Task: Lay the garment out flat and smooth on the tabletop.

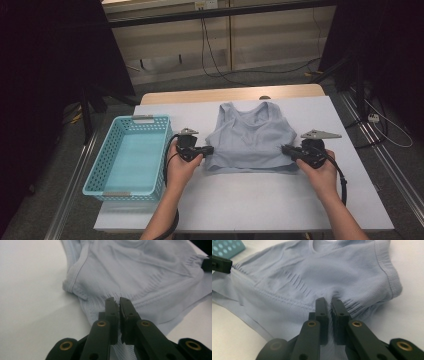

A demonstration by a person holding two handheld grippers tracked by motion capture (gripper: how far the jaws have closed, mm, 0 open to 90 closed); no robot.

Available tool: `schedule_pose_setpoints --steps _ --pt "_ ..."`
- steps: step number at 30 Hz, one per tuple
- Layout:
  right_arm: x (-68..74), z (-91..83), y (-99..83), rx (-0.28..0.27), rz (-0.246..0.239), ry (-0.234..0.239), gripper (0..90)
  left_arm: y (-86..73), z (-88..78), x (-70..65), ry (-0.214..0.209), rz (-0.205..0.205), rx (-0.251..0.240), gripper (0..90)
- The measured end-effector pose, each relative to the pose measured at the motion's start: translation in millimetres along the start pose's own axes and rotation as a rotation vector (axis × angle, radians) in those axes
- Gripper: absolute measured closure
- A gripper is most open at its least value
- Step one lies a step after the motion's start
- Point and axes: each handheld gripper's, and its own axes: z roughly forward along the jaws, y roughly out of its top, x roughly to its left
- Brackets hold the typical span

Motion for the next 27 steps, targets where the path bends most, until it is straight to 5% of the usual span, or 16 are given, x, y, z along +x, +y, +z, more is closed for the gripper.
schedule_pose_setpoints --steps 6,16,22,27 --pt "4.5 11.9 -5.5 0.057 -0.033 -0.020 85.0 -5.2 8.6 3.0 0.011 -0.001 0.019 85.9" --pt "9.8 21.6 -7.5 0.061 -0.060 -0.032 83.8 -4.3 3.7 2.8 0.054 0.015 0.060 86.4" --pt "14.8 19.9 -8.7 0.081 -0.103 -0.040 73.9 -7.1 -0.6 2.5 0.071 0.016 0.051 86.4" --pt "11.5 9.5 -7.8 0.071 -0.059 -0.050 60.2 -8.2 -0.7 0.7 0.060 0.016 0.042 86.2"
